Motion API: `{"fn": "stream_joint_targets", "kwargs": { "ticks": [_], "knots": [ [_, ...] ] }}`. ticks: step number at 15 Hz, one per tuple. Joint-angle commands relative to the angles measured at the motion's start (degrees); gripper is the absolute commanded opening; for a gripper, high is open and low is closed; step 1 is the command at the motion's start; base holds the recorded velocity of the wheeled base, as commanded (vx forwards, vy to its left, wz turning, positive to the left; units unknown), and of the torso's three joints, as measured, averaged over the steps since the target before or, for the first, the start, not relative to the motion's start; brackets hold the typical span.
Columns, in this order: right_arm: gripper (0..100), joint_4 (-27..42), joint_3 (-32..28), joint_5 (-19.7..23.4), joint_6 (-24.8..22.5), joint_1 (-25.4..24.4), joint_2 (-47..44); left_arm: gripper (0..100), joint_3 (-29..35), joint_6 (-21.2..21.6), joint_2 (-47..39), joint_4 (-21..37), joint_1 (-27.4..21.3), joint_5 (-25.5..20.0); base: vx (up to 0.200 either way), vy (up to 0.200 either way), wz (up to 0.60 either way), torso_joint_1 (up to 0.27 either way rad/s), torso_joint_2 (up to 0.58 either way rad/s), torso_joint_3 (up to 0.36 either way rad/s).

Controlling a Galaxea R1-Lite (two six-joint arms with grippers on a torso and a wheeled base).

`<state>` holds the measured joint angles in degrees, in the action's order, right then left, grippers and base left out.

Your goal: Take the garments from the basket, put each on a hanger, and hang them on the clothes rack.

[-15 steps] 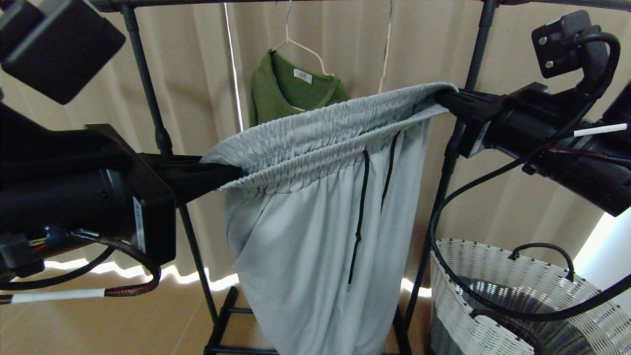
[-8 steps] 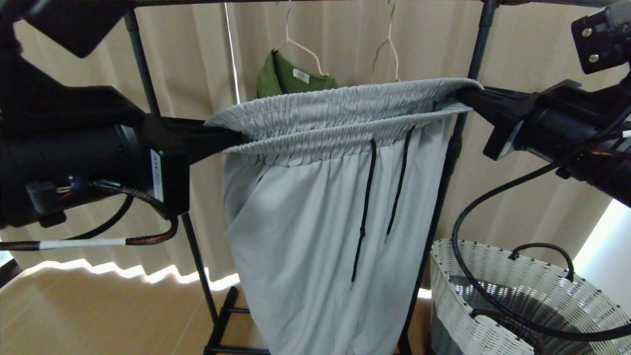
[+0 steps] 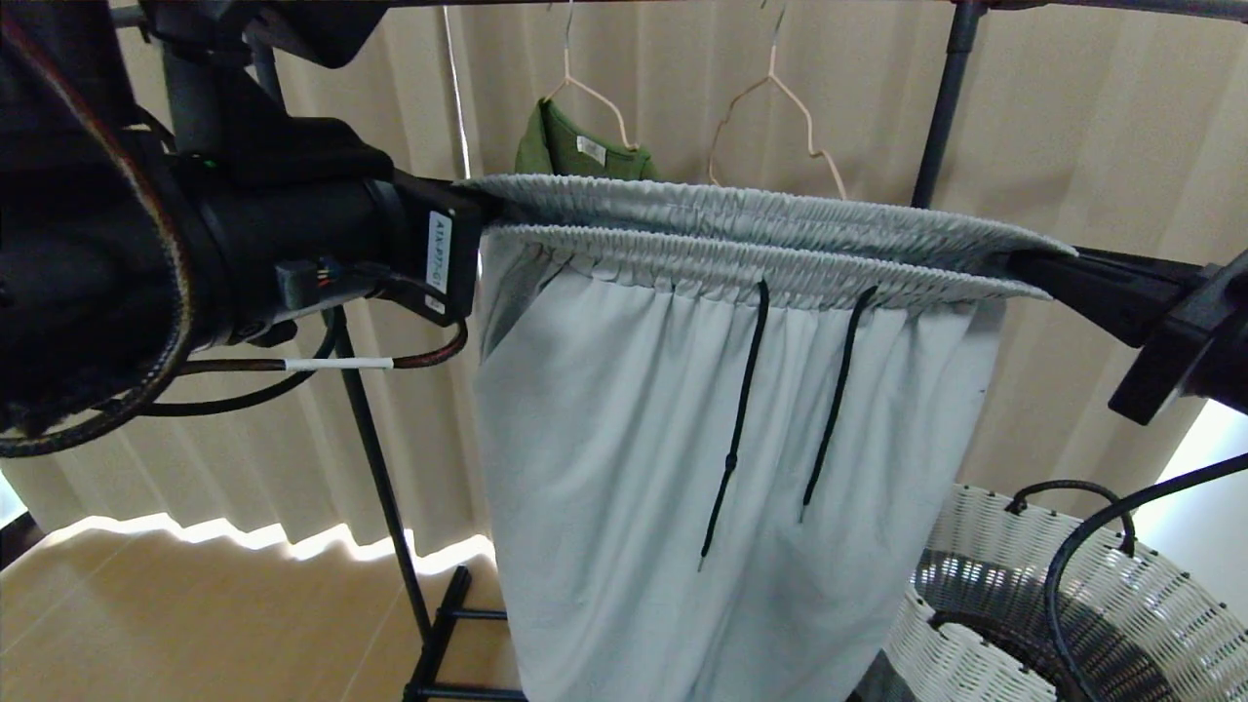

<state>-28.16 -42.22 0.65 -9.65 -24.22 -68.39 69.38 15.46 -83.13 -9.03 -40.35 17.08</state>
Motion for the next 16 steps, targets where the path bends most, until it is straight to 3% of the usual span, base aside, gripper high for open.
{"fn": "stream_joint_targets", "kwargs": {
  "ticks": [1,12,13,16],
  "knots": [
    [0,-0.14,0.91,0.06,-0.01,-0.04,2.03,0,0.85,-0.08,-2.21,-0.2,0.01,0.85,0.0,0.0,0.0,0.0,0.0,0.0],
    [0,-0.84,-2.96,0.23,0.25,-0.21,-2.45,0,-5.48,-0.16,3.94,-0.02,-0.25,0.76,0.0,0.0,0.0,0.0,0.0,0.0],
    [100,-0.58,-2.96,0.23,0.25,-0.21,-2.45,0,-5.66,-0.25,3.94,-0.11,-0.25,0.85,0.0,0.0,0.0,0.0,0.0,0.0],
    [100,-0.84,-2.26,0.06,0.16,-0.21,-2.45,0,-6.18,-0.34,3.94,-0.11,0.1,0.94,0.0,0.0,0.0,0.0,0.0,0.0]
  ]
}}
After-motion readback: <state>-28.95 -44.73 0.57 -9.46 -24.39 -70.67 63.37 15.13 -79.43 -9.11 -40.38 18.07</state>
